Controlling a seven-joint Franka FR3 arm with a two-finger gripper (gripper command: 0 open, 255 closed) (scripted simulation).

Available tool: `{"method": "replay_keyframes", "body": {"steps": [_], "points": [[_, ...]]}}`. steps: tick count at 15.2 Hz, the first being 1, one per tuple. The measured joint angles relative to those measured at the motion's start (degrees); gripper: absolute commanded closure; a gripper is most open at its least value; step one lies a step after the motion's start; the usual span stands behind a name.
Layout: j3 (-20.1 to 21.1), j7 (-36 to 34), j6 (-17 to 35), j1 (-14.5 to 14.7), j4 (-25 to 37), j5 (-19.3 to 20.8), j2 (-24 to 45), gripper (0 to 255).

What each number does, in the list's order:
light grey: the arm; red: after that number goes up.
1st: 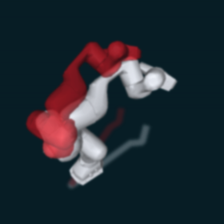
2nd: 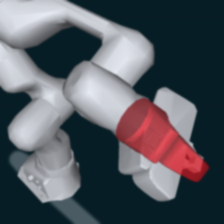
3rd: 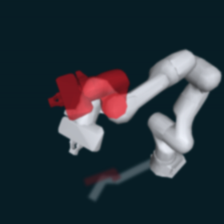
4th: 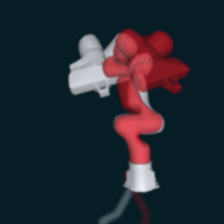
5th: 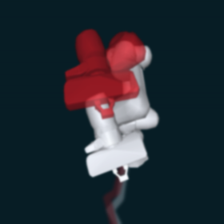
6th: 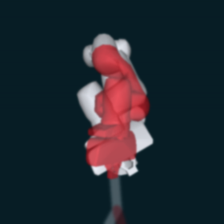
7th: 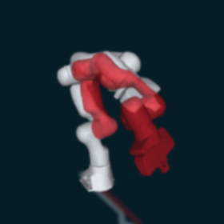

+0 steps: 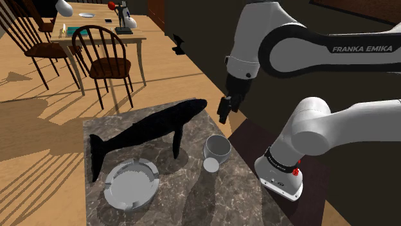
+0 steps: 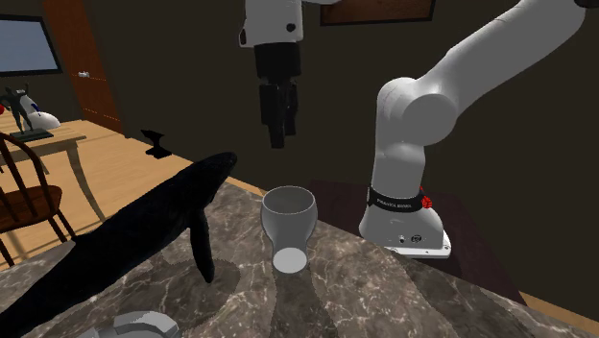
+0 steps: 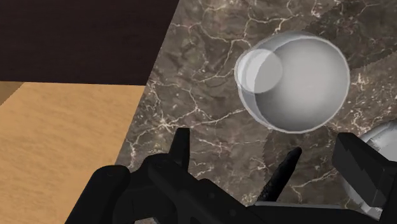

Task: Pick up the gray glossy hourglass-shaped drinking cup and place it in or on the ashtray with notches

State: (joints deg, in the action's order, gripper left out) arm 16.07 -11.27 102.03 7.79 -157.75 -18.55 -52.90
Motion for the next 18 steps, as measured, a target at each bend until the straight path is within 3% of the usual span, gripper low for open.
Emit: {"method": "replay_keyframes", "body": {"steps": [10,18], "points": [[18.4,-14.2,17.8,6.0,-3.6,-12.0,8.3,0],[22.8,-14.7,26.4,6.2,-6.2,-15.0,13.8,0]]}}
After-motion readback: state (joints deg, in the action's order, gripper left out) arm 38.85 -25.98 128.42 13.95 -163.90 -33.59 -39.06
